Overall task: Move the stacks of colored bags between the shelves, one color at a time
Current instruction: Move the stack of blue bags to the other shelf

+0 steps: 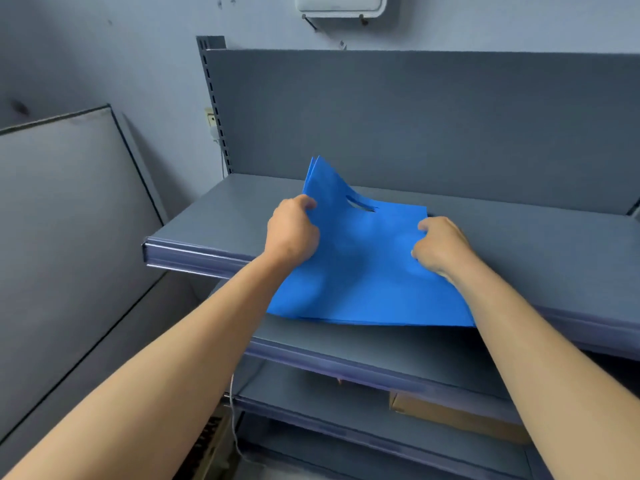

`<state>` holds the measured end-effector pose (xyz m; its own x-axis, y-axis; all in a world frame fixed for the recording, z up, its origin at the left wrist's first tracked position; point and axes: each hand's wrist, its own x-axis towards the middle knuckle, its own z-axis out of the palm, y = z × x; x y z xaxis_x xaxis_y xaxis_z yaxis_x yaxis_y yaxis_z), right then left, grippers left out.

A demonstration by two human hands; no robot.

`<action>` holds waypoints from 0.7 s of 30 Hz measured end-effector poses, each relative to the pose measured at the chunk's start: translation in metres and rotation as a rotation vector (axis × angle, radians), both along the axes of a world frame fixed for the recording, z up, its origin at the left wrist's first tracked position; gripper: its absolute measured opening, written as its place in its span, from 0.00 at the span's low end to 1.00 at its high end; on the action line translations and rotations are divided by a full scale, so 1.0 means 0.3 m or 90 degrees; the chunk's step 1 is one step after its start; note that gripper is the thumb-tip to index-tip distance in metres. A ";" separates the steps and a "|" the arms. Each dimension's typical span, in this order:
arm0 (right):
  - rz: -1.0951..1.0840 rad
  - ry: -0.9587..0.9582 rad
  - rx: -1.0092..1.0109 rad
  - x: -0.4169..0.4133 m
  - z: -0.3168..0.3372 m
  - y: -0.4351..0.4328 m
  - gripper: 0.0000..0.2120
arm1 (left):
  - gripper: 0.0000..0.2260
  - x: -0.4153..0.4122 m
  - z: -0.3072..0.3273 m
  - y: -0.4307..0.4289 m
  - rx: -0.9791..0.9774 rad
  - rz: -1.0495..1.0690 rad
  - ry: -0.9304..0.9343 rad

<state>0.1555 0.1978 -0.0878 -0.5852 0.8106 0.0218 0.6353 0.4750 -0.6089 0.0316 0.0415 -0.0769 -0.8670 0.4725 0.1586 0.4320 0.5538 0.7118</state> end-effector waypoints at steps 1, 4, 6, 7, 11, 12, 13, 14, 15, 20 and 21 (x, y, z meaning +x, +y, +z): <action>0.031 0.009 -0.005 -0.009 0.006 -0.024 0.20 | 0.26 0.019 0.011 -0.028 0.000 0.027 0.028; 0.137 0.056 0.008 -0.027 0.038 -0.116 0.24 | 0.25 0.077 0.034 -0.130 0.003 0.118 0.110; 0.213 0.082 0.017 -0.037 0.064 -0.197 0.27 | 0.24 0.118 0.048 -0.219 0.019 0.175 0.145; 0.248 0.096 0.025 -0.041 0.076 -0.241 0.27 | 0.24 0.139 0.056 -0.270 0.024 0.204 0.161; 0.378 0.178 0.064 -0.068 0.129 -0.454 0.26 | 0.24 0.214 0.095 -0.500 0.022 0.325 0.210; 0.407 0.199 0.076 -0.076 0.144 -0.512 0.25 | 0.24 0.233 0.108 -0.561 0.024 0.357 0.220; 0.432 0.217 0.086 -0.081 0.158 -0.572 0.24 | 0.24 0.253 0.118 -0.624 0.025 0.387 0.229; 0.454 0.233 0.097 -0.083 0.173 -0.634 0.24 | 0.24 0.277 0.128 -0.686 0.024 0.415 0.238; 0.475 0.250 0.105 -0.084 0.185 -0.697 0.23 | 0.24 0.302 0.138 -0.749 0.021 0.443 0.247; 0.610 0.308 0.115 -0.048 0.236 -1.066 0.20 | 0.23 0.465 0.168 -1.097 -0.009 0.595 0.296; 0.644 0.319 0.112 -0.032 0.245 -1.151 0.19 | 0.23 0.506 0.174 -1.176 -0.015 0.625 0.307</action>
